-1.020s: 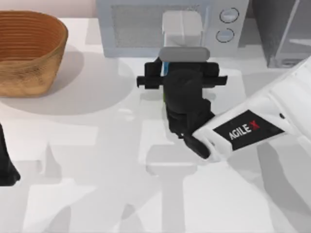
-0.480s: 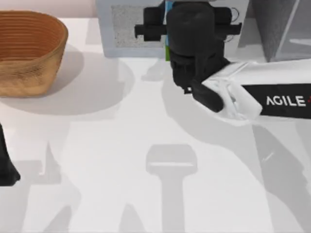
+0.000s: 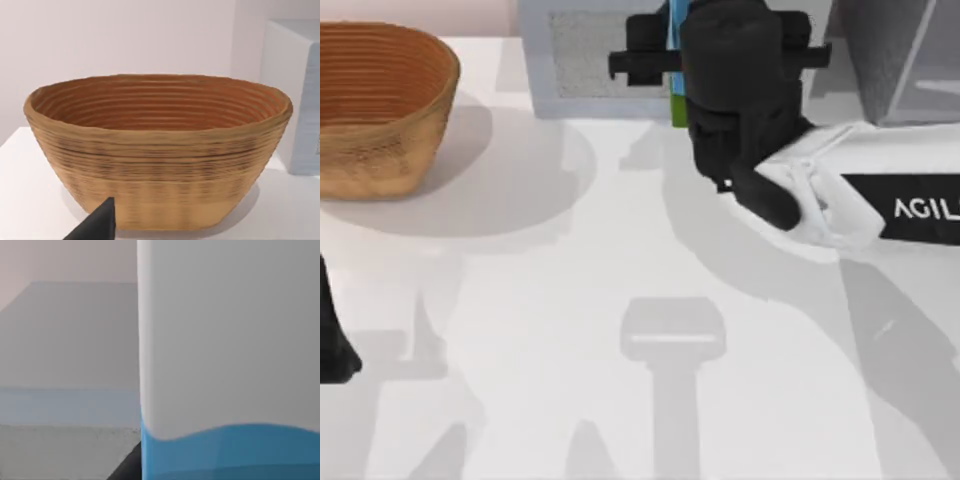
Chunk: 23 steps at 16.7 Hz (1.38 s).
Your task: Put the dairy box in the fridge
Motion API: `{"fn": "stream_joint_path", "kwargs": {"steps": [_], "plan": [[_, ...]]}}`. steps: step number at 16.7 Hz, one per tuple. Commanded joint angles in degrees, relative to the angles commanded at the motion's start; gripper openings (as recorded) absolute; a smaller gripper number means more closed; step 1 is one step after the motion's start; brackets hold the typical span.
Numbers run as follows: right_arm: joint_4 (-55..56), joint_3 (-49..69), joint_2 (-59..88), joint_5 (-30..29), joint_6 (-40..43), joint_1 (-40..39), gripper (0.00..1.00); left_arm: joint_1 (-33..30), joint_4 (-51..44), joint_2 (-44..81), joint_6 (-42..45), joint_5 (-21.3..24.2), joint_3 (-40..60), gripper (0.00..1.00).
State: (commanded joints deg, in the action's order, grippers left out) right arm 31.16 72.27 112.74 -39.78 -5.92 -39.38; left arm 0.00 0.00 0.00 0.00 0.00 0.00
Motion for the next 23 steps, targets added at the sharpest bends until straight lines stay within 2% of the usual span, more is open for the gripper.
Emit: {"fn": "stream_joint_path", "kwargs": {"steps": [6,17,23], "plan": [[-6.5,-14.5,-20.5,8.9,2.0,6.6,0.0,0.0,0.0,0.0,0.0,0.0,0.0,1.0],[-23.2,-54.3,-91.1,29.9,4.8,29.9,0.0,0.0,0.0,0.0,0.0,0.0,0.0,1.0],[-30.3,-70.5,-110.8,38.7,5.8,38.5,0.0,0.0,0.0,0.0,0.0,0.0,0.0,1.0]]}}
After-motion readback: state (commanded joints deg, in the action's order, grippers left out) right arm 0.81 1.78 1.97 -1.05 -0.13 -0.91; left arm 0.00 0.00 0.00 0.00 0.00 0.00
